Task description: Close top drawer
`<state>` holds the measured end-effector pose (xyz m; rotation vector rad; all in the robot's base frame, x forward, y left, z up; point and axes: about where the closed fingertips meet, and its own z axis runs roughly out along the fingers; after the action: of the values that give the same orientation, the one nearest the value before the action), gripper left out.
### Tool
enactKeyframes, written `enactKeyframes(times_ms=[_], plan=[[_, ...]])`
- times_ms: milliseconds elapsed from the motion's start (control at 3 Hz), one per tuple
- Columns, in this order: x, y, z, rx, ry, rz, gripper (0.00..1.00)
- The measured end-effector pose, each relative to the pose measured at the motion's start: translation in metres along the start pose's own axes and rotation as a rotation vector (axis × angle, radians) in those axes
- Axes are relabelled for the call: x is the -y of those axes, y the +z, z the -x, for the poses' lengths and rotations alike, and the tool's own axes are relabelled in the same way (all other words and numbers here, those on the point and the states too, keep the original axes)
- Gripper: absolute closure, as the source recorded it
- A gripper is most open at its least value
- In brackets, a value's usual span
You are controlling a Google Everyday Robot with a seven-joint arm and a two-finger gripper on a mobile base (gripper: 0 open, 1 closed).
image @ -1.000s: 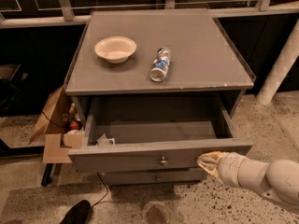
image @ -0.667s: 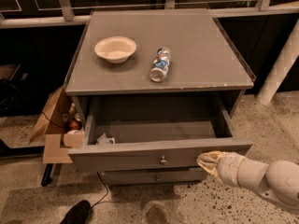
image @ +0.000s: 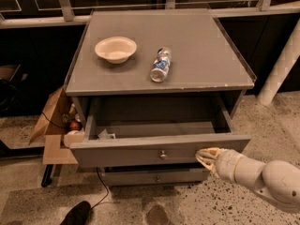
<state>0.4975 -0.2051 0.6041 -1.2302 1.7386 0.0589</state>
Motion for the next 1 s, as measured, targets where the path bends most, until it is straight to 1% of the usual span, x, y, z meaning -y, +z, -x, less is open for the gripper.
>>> enactKeyframes(times_ms=[667,1000], plan=[[0.025,0.033,-0.009,0.025,0.017,-0.057,1.0],[0.048,0.058,-0.009,0.049,0.027,-0.099,1.0]])
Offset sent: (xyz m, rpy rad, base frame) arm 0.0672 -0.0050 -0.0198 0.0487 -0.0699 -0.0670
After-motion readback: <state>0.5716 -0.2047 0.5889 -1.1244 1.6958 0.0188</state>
